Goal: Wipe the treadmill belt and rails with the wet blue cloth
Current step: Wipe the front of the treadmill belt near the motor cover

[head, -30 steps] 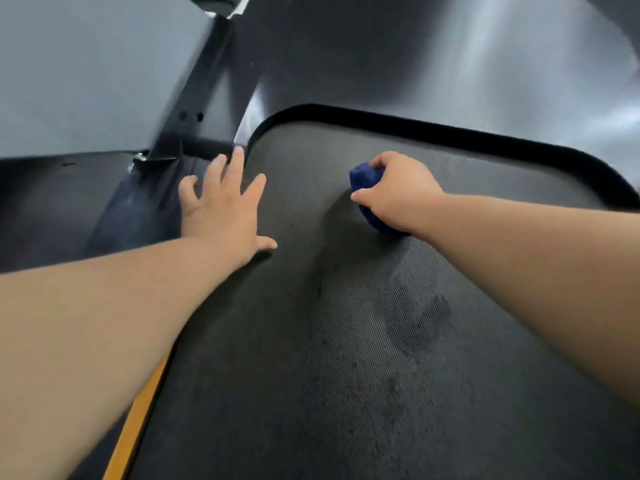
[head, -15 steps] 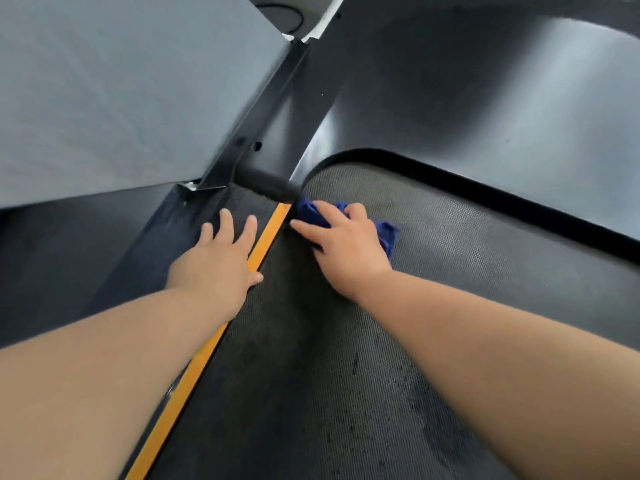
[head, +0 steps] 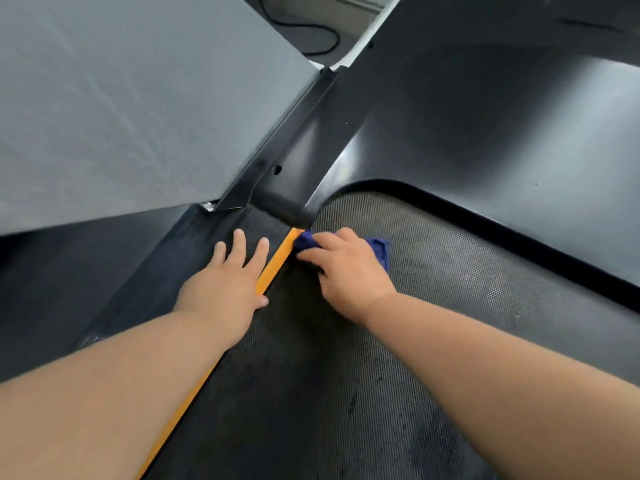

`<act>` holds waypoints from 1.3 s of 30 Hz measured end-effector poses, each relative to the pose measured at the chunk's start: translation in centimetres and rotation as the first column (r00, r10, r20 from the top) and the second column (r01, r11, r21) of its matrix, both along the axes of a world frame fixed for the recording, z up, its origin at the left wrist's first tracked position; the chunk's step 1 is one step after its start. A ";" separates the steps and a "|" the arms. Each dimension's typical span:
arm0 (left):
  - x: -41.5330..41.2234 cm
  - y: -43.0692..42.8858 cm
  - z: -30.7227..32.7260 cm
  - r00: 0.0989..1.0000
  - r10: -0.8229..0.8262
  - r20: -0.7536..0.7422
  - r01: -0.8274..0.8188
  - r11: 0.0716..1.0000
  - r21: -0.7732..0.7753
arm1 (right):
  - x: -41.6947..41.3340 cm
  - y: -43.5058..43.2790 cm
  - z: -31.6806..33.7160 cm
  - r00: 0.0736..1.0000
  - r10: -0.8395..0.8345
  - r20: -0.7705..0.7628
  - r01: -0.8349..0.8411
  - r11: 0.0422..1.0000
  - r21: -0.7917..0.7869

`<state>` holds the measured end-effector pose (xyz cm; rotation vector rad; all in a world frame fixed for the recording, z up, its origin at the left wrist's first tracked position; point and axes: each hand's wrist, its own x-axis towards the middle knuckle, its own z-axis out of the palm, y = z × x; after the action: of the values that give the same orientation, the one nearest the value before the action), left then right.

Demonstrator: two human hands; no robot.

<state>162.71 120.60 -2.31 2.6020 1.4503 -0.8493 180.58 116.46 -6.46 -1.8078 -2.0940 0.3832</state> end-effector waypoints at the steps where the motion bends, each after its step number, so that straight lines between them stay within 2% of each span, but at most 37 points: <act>1: 0.0 0.0 0.0 1.000 -0.004 -0.001 0.004 1.000 0.000 | 0.8 0.4 0.3 0.999 -0.048 -0.007 0.047 0.999 -0.007; 3: 0.0 -0.1 0.1 1.000 -0.007 -0.003 0.007 1.000 0.003 | 2.8 1.9 0.6 0.945 -0.321 -0.056 0.321 0.947 -0.009; 5: 0.1 -0.2 0.1 1.000 -0.005 -0.004 0.005 1.000 0.004 | 3.8 3.1 0.7 0.854 -0.520 0.002 0.520 0.854 -0.015; 6: 0.2 -0.2 0.2 1.000 -0.004 -0.003 0.004 1.000 0.002 | 3.4 3.4 0.7 0.841 -0.540 0.041 0.541 0.841 -0.016; 8: 0.2 -0.2 0.2 1.000 -0.001 -0.005 0.001 1.000 0.000 | 1.6 3.2 0.7 0.871 -0.491 0.024 0.492 0.868 -0.071; 11: 0.0 -0.4 0.2 1.000 -0.011 -0.002 0.011 1.000 0.004 | 0.2 1.5 0.8 0.959 -0.282 -0.030 0.278 0.957 -0.085; 13: -0.1 -0.4 0.1 1.000 -0.024 0.005 0.024 1.000 0.009 | 2.6 1.6 0.5 0.974 -0.219 0.063 0.222 0.975 -0.034; 14: -0.2 -0.3 0.1 0.999 -0.031 0.008 0.031 0.999 0.013 | 4.5 2.1 0.3 0.948 -0.300 0.105 0.303 0.953 -0.012; 16: -0.2 -0.3 -0.1 0.999 -0.044 0.006 0.044 0.999 0.021 | 7.4 3.1 0.5 0.834 -0.537 0.124 0.542 0.840 -0.010; 17: -0.3 -0.3 -0.1 0.999 -0.048 -0.002 0.048 0.999 0.023 | 7.7 3.4 0.6 0.792 -0.599 0.116 0.606 0.794 -0.035; 18: -0.3 -0.3 -0.1 0.999 -0.049 -0.010 0.049 0.999 0.022 | 6.9 3.5 0.7 0.787 -0.607 0.111 0.615 0.787 -0.056; 20: -0.1 -0.3 -0.3 0.998 -0.051 -0.029 0.052 0.998 0.028 | 3.6 3.1 1.1 0.861 -0.508 0.032 0.507 0.850 -0.146; 22: -0.1 -0.2 -0.2 0.997 -0.058 -0.049 0.060 0.997 0.038 | -0.4 2.0 1.4 0.946 -0.316 -0.064 0.296 0.930 -0.219; 24: 0.0 -0.2 -0.1 0.997 -0.051 -0.056 0.052 0.998 0.028 | -1.3 1.4 1.5 0.985 -0.169 -0.013 0.163 0.965 -0.205; 25: 0.1 -0.3 -0.1 0.997 -0.051 -0.052 0.053 0.998 0.026 | 0.2 1.7 1.5 0.981 -0.186 0.057 0.193 0.967 -0.165; 26: 0.2 -0.2 -0.1 0.997 -0.056 -0.045 0.057 0.998 0.028 | 2.3 2.3 1.5 0.950 -0.294 0.108 0.307 0.943 -0.129; 28: 0.2 -0.3 0.0 0.997 -0.063 -0.042 0.064 0.997 0.036 | 6.6 3.4 1.4 0.808 -0.562 0.175 0.582 0.809 -0.088; 29: 0.1 -0.3 0.1 0.997 -0.064 -0.053 0.066 0.997 0.037 | 7.6 3.5 1.4 0.768 -0.611 0.190 0.636 0.764 -0.111; 31: 0.4 -0.4 0.2 0.997 -0.051 -0.065 0.053 0.998 0.031 | 6.4 3.1 1.4 0.813 -0.547 0.199 0.577 0.801 -0.158; 35: 0.4 -0.3 0.3 0.998 -0.021 -0.054 0.022 1.000 0.021 | -0.6 0.5 1.7 0.974 -0.222 -0.053 0.203 0.948 -0.245; 37: 0.3 -0.2 0.3 0.999 -0.018 -0.048 0.019 1.000 0.019 | -0.4 0.6 1.8 0.997 -0.069 -0.021 0.062 0.967 -0.246; 38: 0.3 -0.2 0.2 0.999 -0.022 -0.043 0.023 1.000 0.020 | 1.1 1.2 1.8 0.995 -0.089 0.049 0.098 0.973 -0.208; 39: 0.4 -0.2 0.2 0.999 -0.028 -0.039 0.029 0.999 0.024 | 2.9 1.7 1.7 0.971 -0.209 0.114 0.226 0.961 -0.160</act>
<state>163.06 120.45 -2.12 2.6444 1.4450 -0.8954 183.49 118.21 -4.74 -2.1721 -1.9460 0.4369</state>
